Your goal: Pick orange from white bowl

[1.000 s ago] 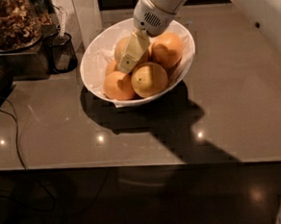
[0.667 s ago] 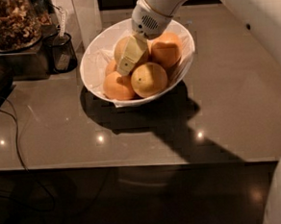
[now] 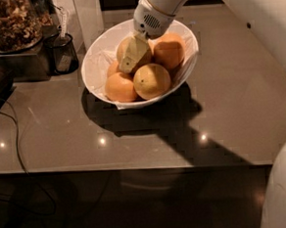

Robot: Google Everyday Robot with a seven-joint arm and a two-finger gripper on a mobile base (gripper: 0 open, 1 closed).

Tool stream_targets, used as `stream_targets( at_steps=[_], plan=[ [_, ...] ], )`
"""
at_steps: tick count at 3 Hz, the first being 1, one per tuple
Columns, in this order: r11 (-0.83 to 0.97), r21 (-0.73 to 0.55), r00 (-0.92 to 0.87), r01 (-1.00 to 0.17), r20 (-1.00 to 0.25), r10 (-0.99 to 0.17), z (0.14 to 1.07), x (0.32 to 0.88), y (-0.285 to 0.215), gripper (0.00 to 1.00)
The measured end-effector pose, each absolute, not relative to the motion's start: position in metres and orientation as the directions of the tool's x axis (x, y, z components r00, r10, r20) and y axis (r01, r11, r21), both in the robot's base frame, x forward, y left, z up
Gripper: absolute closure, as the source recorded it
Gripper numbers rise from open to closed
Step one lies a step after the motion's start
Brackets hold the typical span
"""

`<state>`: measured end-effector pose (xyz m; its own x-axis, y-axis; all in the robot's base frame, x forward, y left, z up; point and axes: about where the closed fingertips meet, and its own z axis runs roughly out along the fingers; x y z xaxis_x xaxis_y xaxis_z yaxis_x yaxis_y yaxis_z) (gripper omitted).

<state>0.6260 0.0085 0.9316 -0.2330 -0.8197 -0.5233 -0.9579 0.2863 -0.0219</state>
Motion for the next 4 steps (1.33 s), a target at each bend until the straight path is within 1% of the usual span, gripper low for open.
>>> stream_targets(
  at_steps=[1, 2, 3, 4],
  plan=[
    [0.286, -0.022, -0.233, -0.958, -0.523, -0.820, 0.936, 0.626, 0.008, 0.83],
    [0.286, -0.022, -0.233, -0.958, -0.523, -0.820, 0.936, 0.626, 0.009, 1.00],
    [0.312, -0.062, -0.224, -0.948, -0.567, -0.792, 0.947, 0.615, 0.000, 1.00],
    [0.344, -0.113, -0.186, -0.932, -0.666, -0.723, 0.967, 0.599, -0.015, 1.00]
  ],
)
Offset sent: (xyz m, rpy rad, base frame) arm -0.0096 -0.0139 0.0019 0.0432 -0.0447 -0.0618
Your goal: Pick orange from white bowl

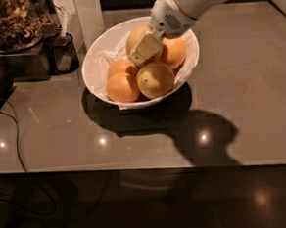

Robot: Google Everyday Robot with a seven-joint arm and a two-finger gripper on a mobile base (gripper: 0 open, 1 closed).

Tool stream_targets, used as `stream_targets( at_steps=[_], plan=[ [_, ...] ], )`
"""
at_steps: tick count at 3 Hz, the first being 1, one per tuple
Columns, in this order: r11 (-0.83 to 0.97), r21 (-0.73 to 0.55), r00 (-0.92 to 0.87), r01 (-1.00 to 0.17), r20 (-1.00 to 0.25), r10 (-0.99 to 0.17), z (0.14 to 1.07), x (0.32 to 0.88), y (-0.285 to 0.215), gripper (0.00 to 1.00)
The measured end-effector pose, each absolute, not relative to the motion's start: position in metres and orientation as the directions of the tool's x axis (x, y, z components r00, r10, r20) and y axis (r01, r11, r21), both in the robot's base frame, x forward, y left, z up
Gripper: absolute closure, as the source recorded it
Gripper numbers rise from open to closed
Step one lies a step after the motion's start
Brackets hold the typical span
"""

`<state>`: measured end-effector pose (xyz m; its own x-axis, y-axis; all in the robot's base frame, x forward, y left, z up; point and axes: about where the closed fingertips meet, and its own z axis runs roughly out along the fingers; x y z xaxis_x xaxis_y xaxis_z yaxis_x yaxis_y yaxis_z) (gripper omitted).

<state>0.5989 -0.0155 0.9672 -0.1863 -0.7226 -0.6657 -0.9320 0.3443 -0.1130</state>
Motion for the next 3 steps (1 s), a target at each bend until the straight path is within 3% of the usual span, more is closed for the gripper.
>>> stream_targets(
  at_steps=[3],
  plan=[
    [0.518, -0.375, -0.008, -0.768, -0.804, -0.595, 1.062, 0.487, -0.073, 1.00]
  ],
)
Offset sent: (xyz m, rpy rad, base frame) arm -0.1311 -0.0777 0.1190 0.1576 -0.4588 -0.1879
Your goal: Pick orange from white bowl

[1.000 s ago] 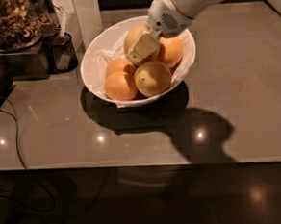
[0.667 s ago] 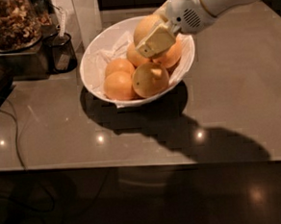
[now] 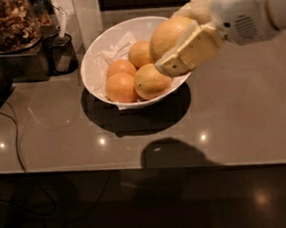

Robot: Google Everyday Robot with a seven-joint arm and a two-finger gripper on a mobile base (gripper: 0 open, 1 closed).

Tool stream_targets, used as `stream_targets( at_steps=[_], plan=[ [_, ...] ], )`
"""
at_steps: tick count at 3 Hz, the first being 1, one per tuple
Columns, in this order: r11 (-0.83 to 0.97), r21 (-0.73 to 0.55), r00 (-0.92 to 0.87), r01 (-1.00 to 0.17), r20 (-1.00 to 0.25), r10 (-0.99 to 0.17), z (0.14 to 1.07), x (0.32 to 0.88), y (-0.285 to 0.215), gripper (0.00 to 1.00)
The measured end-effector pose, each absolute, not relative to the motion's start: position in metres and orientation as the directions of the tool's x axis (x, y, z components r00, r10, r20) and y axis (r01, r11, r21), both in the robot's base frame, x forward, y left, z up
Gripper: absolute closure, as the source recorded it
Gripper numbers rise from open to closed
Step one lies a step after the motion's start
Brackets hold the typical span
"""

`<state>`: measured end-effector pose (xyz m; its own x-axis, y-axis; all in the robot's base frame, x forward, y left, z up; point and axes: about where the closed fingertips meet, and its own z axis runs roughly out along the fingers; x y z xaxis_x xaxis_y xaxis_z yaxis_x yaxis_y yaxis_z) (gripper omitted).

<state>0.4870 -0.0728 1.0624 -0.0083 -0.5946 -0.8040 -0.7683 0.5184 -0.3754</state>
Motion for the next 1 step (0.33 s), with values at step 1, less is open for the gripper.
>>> stream_targets(
  at_steps=[1],
  plan=[
    [0.599, -0.395, -0.011, -0.697, -0.829, -0.559, 1.0694, 0.4534, -0.0948, 1.00]
  ],
)
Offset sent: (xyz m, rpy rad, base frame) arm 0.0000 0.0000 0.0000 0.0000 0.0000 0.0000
